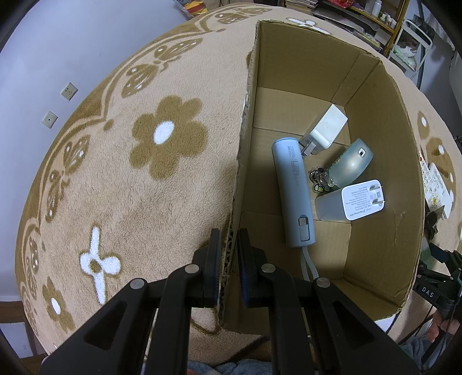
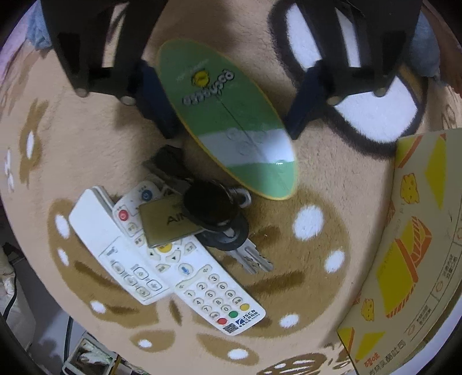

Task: Organize rigid objects
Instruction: 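Return the right gripper to the pile and grasp the green Pochacco pad, then carry the green Pochacco pad into the box and release it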

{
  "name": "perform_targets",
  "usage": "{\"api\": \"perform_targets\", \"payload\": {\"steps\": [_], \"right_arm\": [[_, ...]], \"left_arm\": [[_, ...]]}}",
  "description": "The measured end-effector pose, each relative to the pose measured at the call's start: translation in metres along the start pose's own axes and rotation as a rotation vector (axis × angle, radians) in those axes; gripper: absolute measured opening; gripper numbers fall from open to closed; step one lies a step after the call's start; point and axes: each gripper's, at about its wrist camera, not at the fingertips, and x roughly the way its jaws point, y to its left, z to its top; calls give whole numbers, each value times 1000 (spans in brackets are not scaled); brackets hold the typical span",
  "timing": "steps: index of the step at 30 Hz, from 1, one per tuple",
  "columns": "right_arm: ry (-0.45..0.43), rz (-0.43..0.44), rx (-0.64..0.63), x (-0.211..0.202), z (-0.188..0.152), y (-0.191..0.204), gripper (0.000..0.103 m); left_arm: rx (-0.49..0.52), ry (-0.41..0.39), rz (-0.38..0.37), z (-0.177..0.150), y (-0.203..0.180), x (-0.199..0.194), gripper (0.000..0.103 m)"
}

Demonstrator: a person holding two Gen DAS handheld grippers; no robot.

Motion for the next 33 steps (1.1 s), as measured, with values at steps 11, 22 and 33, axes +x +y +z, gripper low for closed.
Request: {"api": "perform_targets", "payload": {"steps": [11,22,33], "right_arm": [[26,-48,-13,-10,-15,2,60],[39,-78,-93,-10,-37,16,60],[-124,-49,-95,-57,-40,30,60]], "left_arm": [[0,0,0,0,0,0,11],[1,-1,-1,-1,0,-1,11],[5,-3,-8,-3,0,-2,9]]}}
